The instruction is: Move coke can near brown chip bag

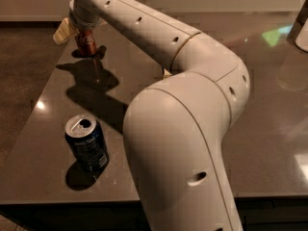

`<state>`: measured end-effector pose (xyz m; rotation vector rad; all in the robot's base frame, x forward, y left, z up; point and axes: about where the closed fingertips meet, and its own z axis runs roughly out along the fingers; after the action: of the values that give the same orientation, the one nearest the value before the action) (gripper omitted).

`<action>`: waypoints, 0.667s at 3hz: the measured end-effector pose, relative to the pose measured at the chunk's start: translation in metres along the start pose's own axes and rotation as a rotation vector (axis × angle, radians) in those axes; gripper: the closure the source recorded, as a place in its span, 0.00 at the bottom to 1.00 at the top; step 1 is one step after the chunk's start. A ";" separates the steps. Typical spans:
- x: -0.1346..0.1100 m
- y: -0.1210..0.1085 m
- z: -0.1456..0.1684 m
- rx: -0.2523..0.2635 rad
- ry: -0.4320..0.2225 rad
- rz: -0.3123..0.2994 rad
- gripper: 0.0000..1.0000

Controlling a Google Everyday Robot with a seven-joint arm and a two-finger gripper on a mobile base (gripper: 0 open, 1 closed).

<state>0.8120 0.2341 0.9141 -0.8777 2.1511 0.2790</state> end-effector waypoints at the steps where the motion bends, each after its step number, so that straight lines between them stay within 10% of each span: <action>1: -0.001 -0.005 0.006 0.003 0.010 0.005 0.15; 2: -0.002 -0.016 0.006 0.013 0.016 0.014 0.39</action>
Offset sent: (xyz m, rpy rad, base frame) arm 0.0268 -0.0212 0.0099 -0.0072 0.0086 -0.0410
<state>0.8266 0.2260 0.9130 -0.8610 2.1725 0.2659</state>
